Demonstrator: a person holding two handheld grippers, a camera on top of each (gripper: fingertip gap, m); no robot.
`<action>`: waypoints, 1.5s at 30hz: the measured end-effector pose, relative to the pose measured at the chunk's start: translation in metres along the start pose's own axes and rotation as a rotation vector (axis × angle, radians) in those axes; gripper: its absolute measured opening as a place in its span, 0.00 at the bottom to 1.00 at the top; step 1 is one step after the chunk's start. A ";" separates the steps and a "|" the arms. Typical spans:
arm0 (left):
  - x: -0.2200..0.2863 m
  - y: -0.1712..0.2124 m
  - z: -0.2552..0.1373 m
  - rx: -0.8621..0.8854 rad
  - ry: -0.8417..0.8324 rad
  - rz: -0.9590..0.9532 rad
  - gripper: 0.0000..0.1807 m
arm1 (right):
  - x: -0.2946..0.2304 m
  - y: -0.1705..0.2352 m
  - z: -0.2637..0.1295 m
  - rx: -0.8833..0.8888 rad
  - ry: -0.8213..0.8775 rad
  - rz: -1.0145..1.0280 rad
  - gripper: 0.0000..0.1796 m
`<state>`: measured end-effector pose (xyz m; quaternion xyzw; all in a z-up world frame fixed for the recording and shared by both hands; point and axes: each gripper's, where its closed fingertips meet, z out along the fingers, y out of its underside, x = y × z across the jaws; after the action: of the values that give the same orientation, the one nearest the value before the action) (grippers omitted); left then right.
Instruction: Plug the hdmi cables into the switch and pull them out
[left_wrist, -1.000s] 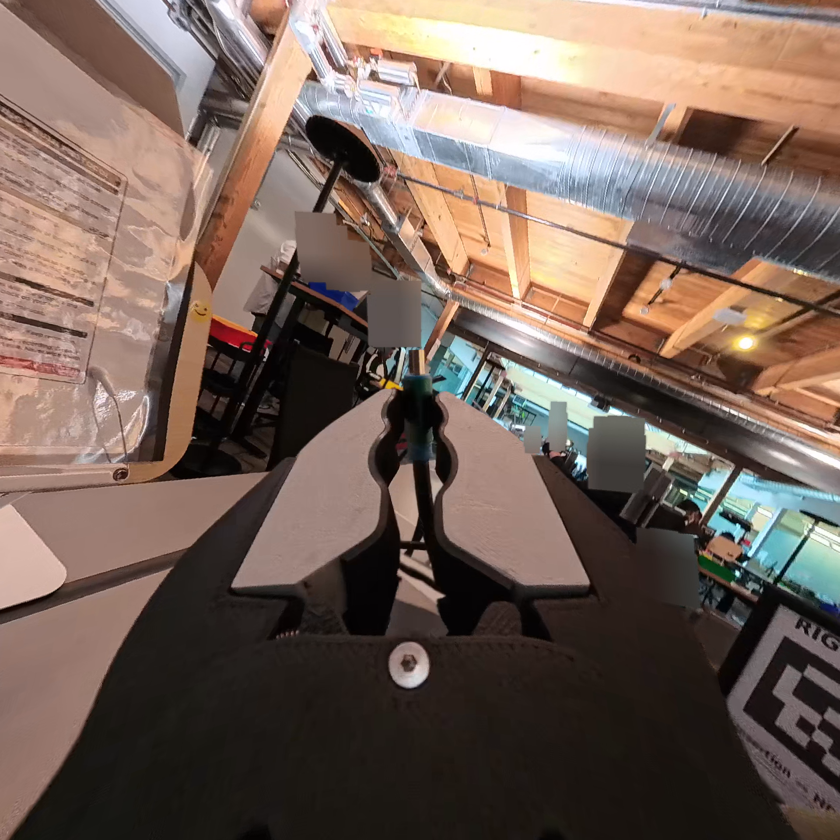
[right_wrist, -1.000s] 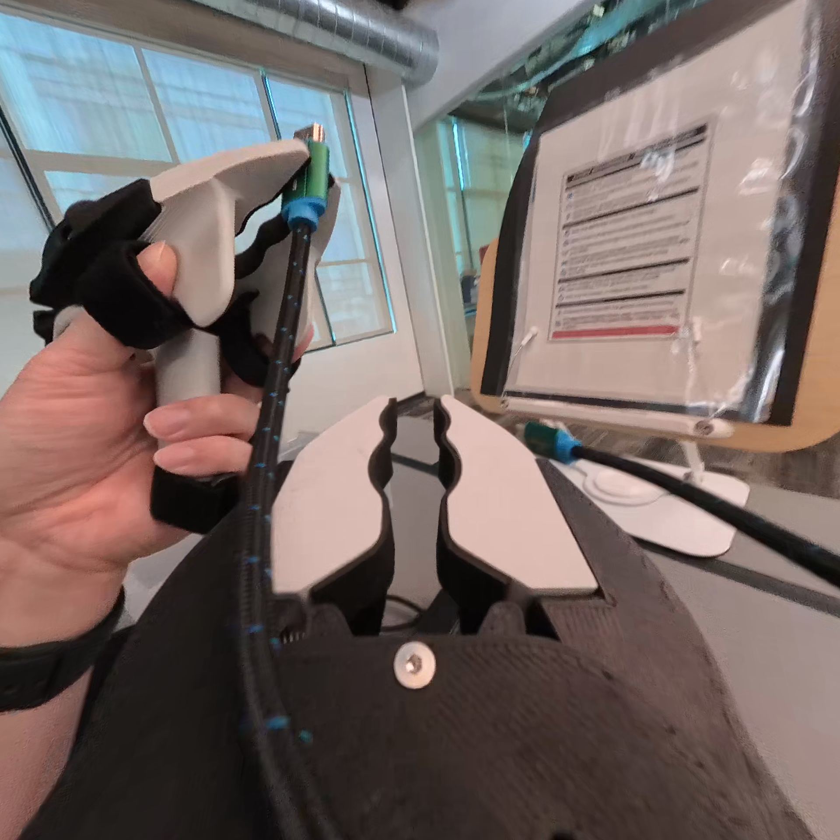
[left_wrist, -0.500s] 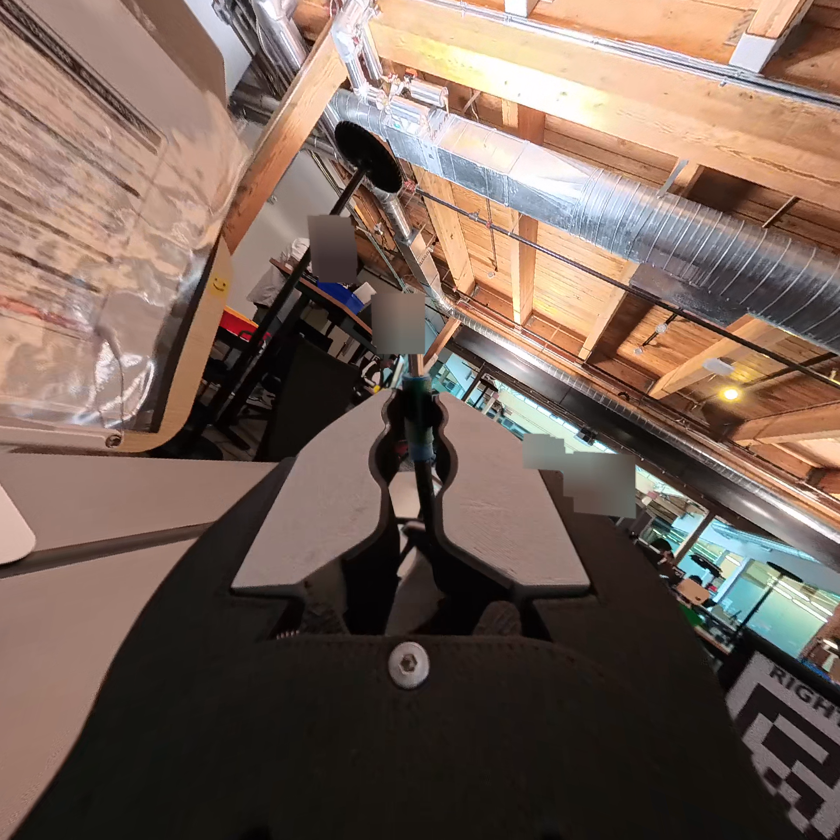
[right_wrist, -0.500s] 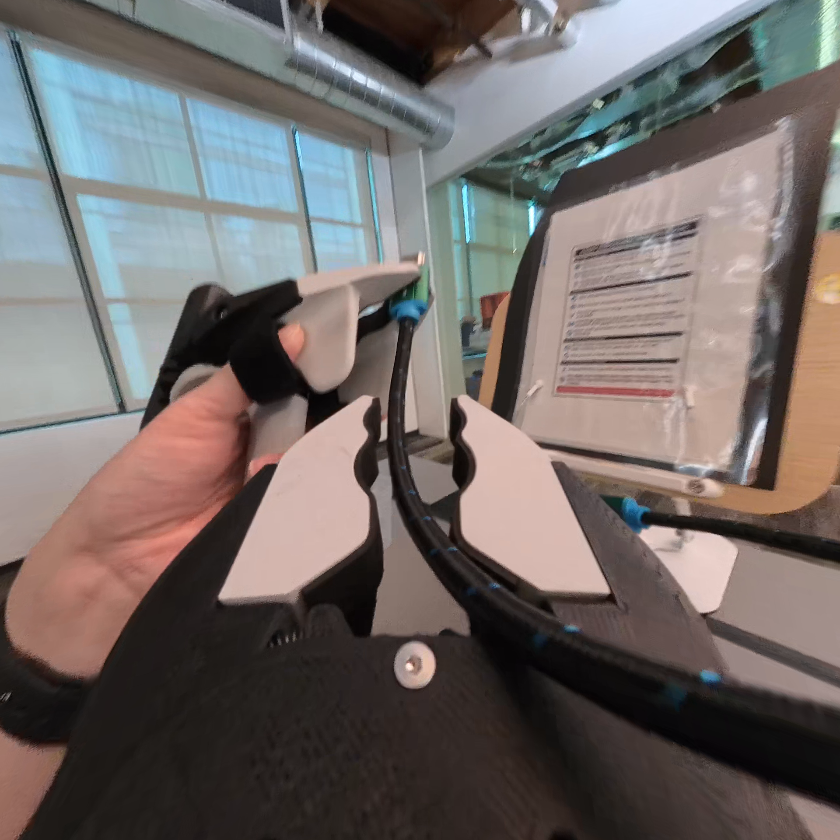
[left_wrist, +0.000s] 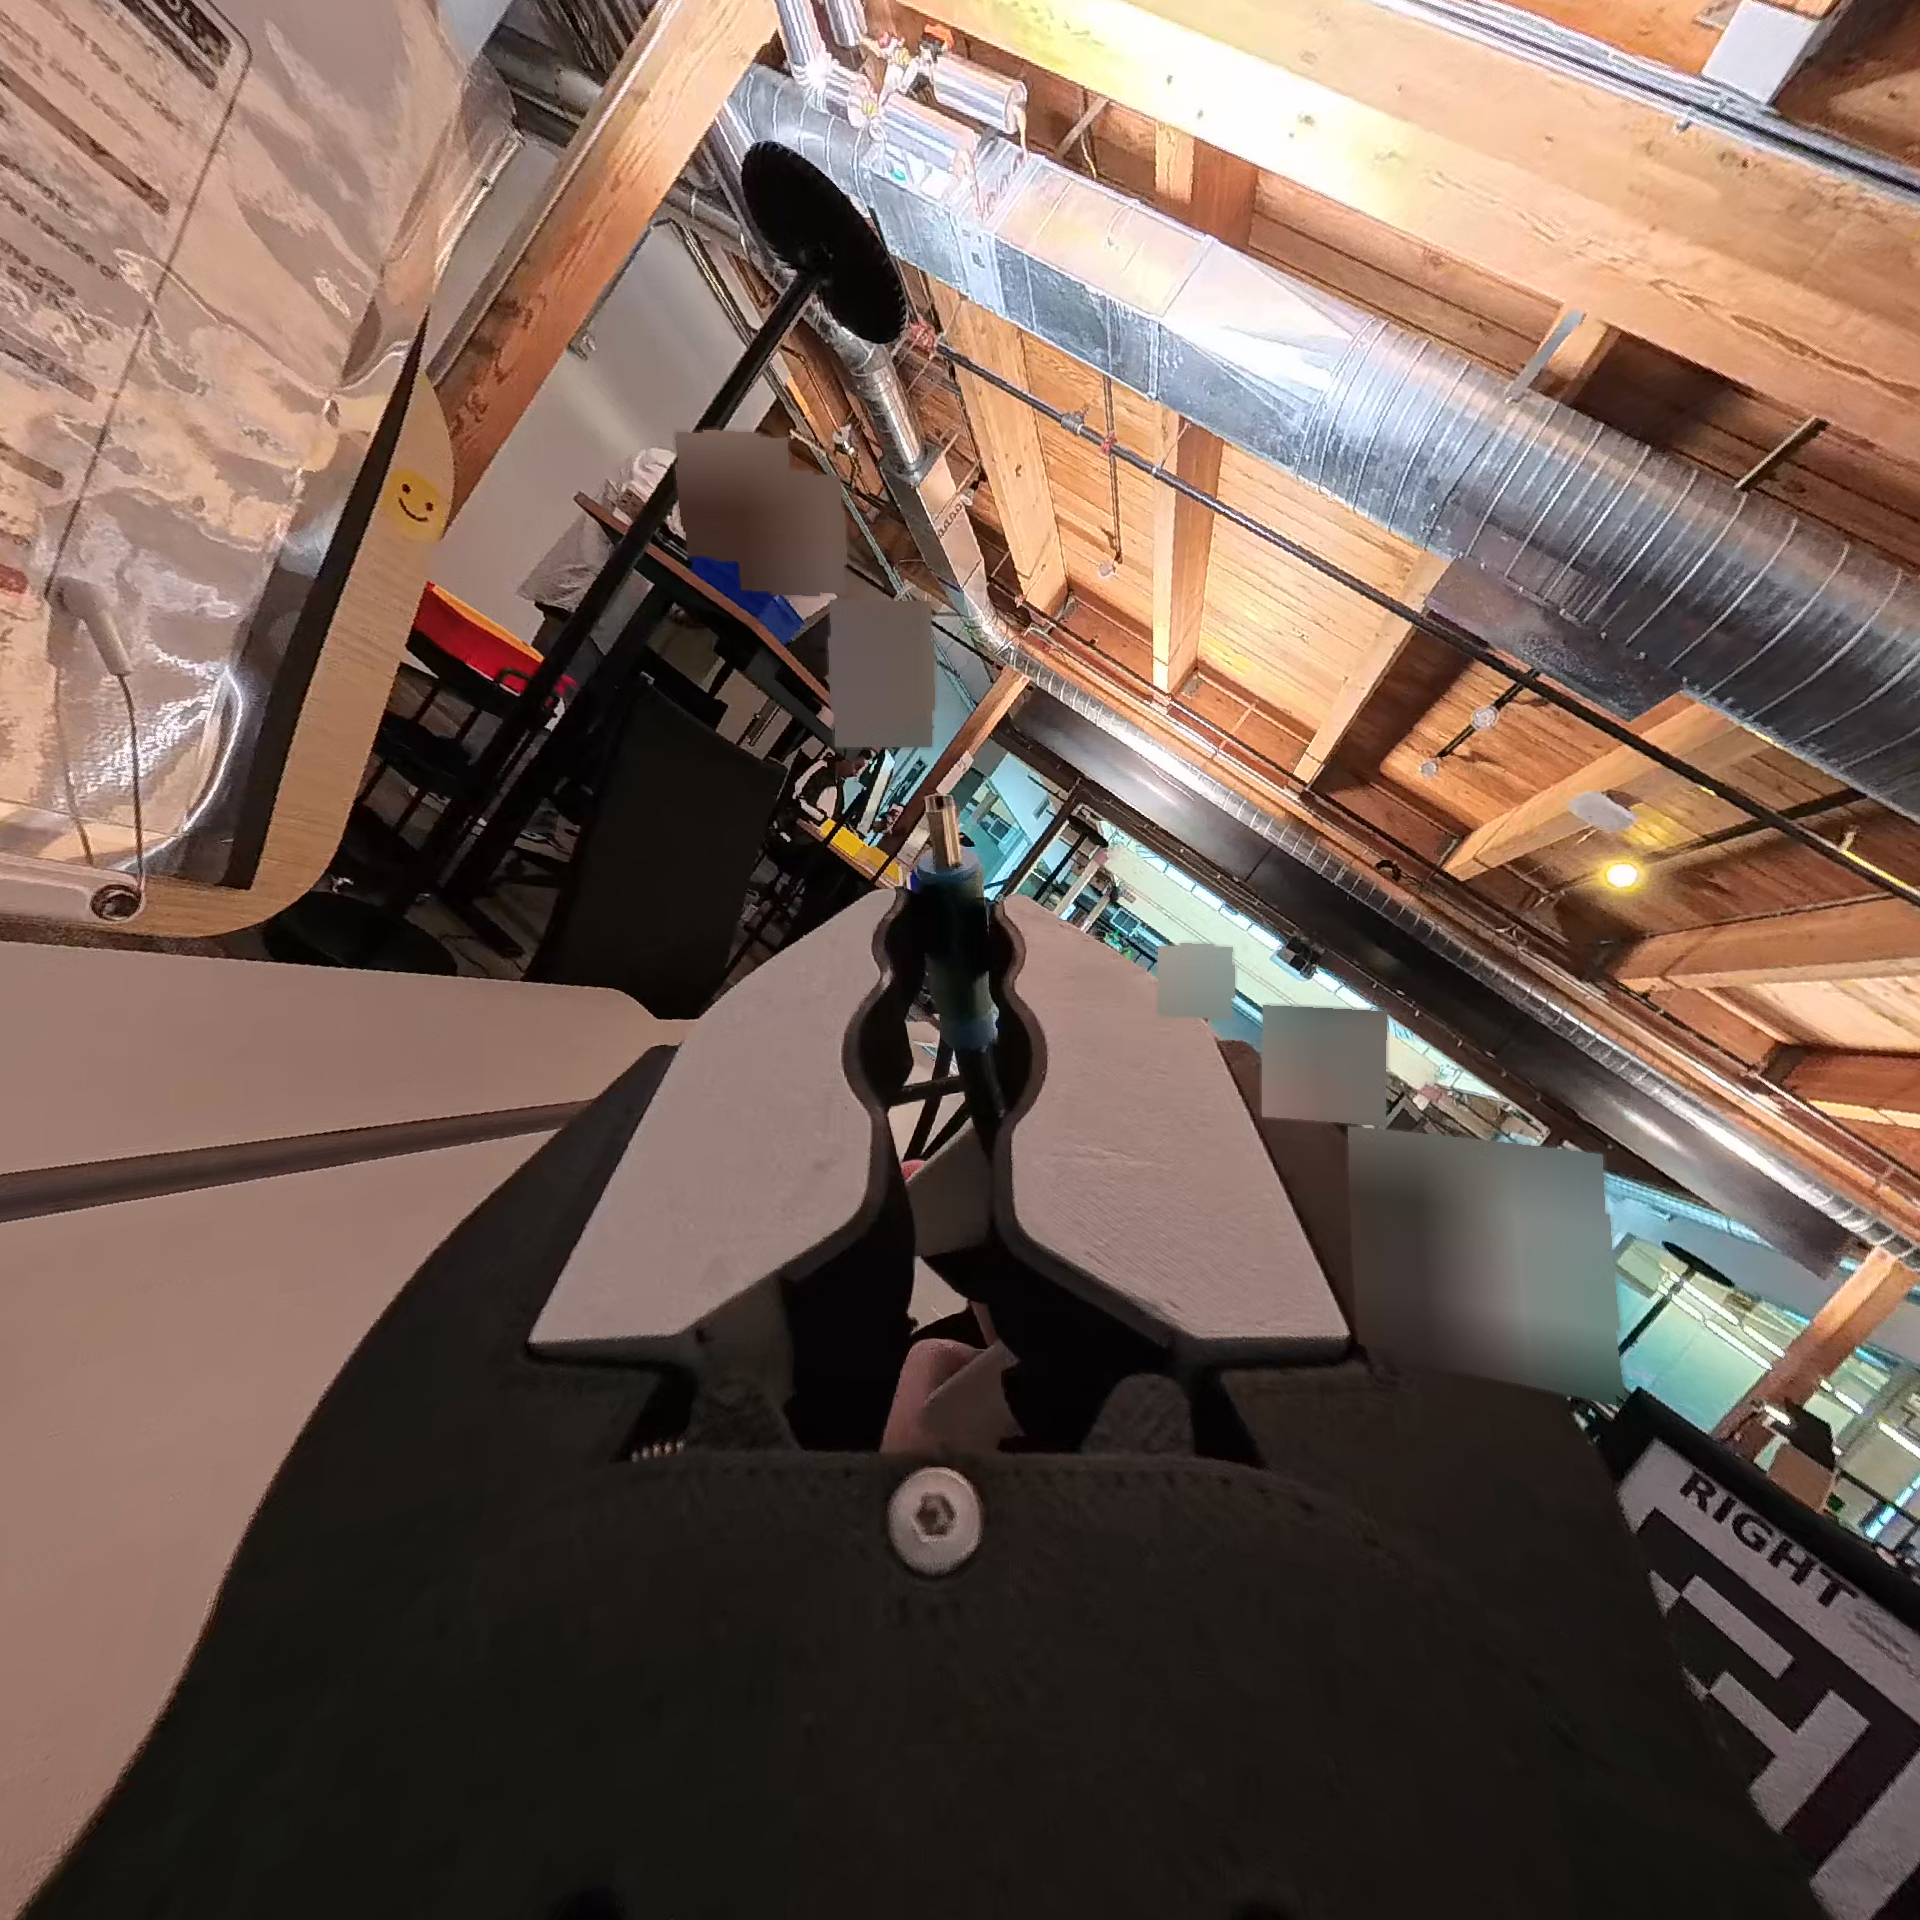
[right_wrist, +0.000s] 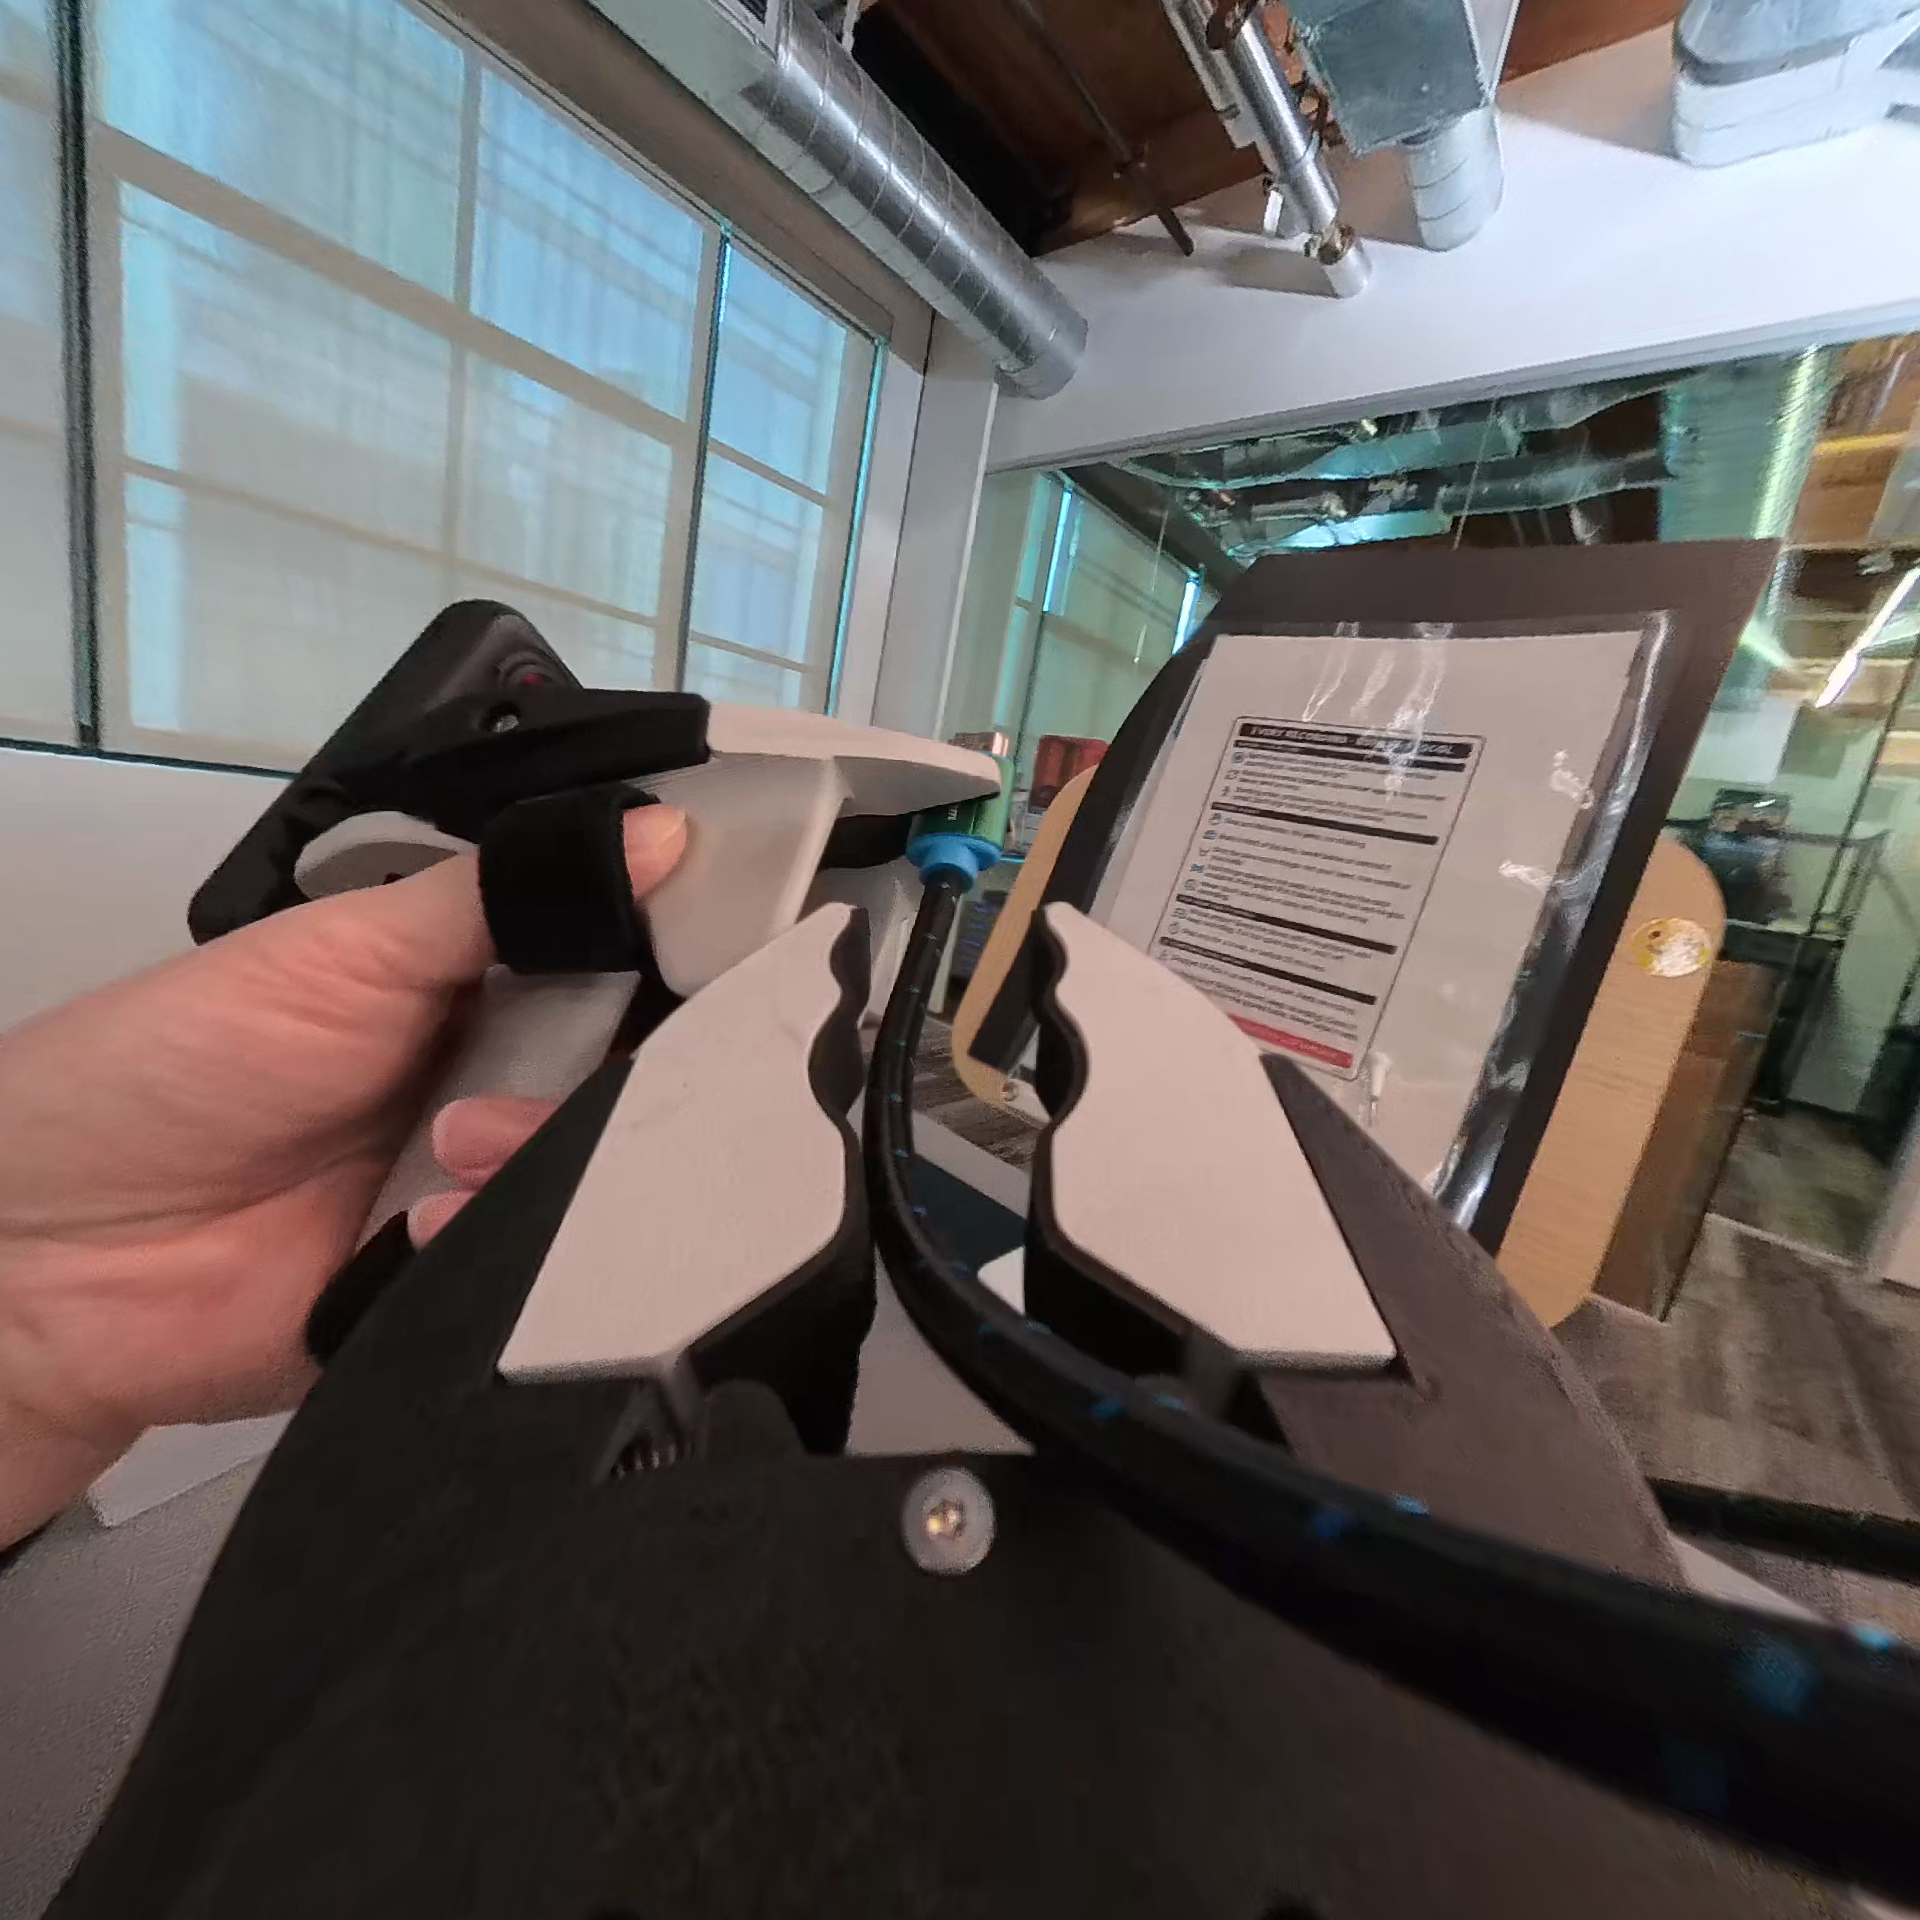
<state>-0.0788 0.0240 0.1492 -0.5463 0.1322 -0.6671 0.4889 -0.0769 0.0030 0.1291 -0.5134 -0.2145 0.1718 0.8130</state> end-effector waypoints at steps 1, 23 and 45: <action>0.000 0.001 0.000 0.000 0.002 -0.005 0.06 | 0.000 -0.001 -0.001 0.011 0.007 -0.019 0.16; -0.006 0.023 0.010 -0.004 0.067 -0.261 0.06 | 0.006 0.010 -0.008 0.036 0.116 -0.211 0.08; -0.008 0.026 0.011 0.011 0.062 -0.290 0.06 | 0.009 0.011 -0.010 0.014 0.072 -0.286 0.07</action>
<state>-0.0569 0.0215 0.1297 -0.5360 0.0631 -0.7482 0.3859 -0.0648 0.0046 0.1167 -0.4779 -0.2550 0.0370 0.8398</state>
